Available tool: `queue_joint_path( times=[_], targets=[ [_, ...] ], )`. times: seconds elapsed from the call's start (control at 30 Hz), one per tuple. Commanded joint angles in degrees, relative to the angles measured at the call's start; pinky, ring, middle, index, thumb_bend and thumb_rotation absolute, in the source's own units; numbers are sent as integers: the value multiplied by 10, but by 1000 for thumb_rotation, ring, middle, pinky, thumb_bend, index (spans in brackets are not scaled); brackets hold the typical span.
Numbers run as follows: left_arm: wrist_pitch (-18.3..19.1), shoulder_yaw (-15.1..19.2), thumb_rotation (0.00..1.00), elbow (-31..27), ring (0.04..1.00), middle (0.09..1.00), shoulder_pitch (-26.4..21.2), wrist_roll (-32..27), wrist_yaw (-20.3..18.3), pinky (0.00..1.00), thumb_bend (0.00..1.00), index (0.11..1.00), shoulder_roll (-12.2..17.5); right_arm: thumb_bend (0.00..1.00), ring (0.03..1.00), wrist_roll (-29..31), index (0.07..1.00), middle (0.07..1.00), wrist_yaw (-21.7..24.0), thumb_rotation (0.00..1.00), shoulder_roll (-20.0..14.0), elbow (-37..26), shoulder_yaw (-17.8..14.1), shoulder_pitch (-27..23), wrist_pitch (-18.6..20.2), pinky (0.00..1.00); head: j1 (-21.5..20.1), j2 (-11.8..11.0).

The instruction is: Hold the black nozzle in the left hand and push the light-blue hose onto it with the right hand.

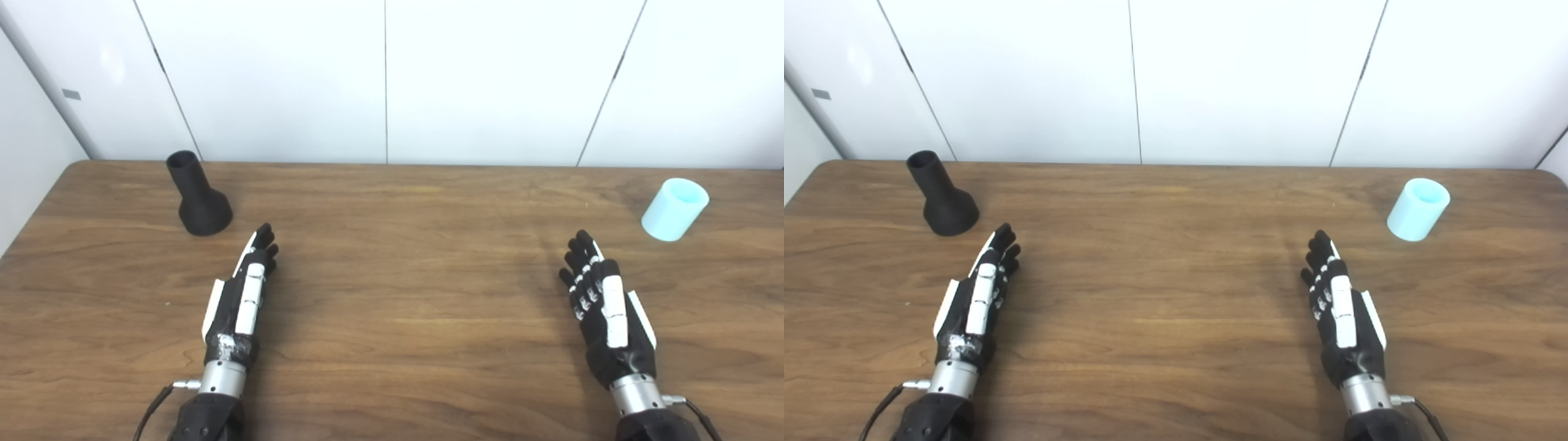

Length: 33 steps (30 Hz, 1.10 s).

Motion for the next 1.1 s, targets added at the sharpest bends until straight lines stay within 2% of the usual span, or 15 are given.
queue_joint_path(
  times=[0.0,0.13,0.4,0.53,0.7,0.9,1.0,1.07],
  targets=[
    [6,-3,886,10,979,984,7,-3,-7,975,456,973,3,499,1000,2,980,997,3,975,-2,-21,0,-9,-7,998,1,1],
    [20,-6,913,-13,989,988,13,3,-5,987,462,973,5,498,1000,-11,980,996,-2,973,0,-27,5,-6,-3,1000,1,-8],
    [26,-3,911,-18,998,999,13,-2,-9,994,434,987,11,513,992,-33,971,983,-7,980,-2,-40,8,-2,18,988,0,-2],
    [38,-8,931,-40,994,997,18,5,-8,986,445,984,10,504,990,-33,969,982,-6,989,1,-46,9,0,23,985,1,-3],
    [65,-5,913,-60,999,999,22,-2,-8,998,446,991,10,504,993,-29,971,984,-5,979,3,-69,10,3,42,995,0,7],
    [57,-8,926,-54,1000,997,18,11,-8,996,442,987,15,508,989,-29,974,984,-4,980,4,-73,10,1,51,988,-2,3],
    [51,-13,932,-50,985,994,17,15,-8,992,462,981,15,511,981,-35,965,976,-7,968,4,-69,9,0,47,972,9,-1],
    [64,-14,905,-56,982,991,17,10,-3,994,457,974,7,499,990,-16,971,983,1,962,2,-68,3,-1,45,985,33,-5]
  ],
)
